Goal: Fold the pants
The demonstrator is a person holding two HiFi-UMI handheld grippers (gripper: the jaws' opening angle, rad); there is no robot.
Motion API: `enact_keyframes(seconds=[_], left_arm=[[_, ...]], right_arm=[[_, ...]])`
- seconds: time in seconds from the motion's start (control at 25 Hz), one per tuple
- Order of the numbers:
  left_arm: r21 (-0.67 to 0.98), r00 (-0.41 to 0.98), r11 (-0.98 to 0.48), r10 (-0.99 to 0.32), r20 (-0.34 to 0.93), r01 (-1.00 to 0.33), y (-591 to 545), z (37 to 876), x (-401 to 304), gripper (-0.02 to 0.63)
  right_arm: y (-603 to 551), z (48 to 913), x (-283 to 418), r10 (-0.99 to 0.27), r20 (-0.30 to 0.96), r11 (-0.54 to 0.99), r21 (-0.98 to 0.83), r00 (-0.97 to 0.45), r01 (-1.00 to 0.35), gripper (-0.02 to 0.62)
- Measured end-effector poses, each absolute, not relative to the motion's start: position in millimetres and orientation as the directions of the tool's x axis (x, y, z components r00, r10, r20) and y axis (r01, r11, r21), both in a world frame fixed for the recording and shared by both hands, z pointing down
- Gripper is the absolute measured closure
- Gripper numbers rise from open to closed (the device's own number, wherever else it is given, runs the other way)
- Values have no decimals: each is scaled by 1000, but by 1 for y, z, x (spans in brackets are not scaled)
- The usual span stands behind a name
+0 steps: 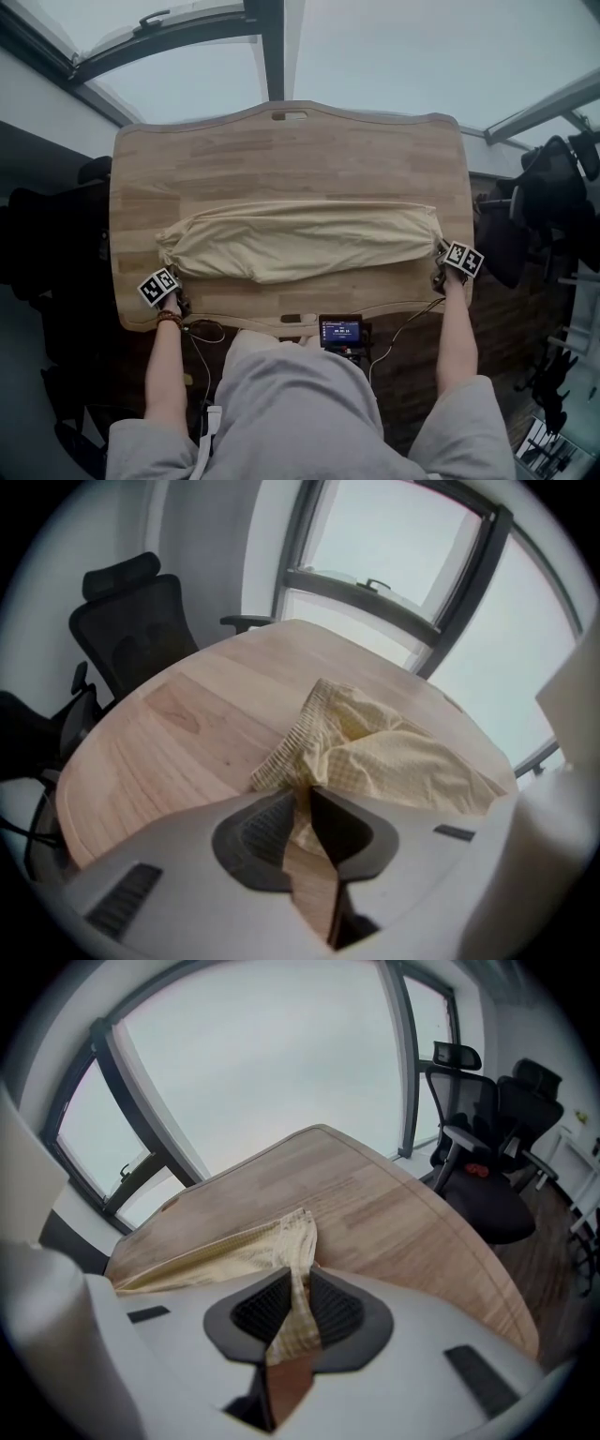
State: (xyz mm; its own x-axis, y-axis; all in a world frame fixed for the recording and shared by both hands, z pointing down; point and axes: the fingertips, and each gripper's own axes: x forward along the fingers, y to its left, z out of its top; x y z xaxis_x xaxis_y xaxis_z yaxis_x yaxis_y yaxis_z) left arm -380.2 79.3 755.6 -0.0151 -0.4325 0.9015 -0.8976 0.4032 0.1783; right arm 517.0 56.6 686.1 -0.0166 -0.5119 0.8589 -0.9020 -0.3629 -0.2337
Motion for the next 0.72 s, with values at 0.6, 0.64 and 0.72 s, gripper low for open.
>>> enact_keyframes(seconds=[0.6,0.64,0.72], left_arm=[[303,94,291,-562,822,-907,74,724,-382,591],[319,100,299,-570,816,-899,76,724,-382,591],[343,110,307,-582,805,-888,79,727,-383,591]], right_arm=[[-26,572,225,-609,754,405,29,-246,-914,540],[-24,572,187,-589,754,458,13,-292,-889,540],[-12,582,109,-529,758,561,-24,-381,-827,540]])
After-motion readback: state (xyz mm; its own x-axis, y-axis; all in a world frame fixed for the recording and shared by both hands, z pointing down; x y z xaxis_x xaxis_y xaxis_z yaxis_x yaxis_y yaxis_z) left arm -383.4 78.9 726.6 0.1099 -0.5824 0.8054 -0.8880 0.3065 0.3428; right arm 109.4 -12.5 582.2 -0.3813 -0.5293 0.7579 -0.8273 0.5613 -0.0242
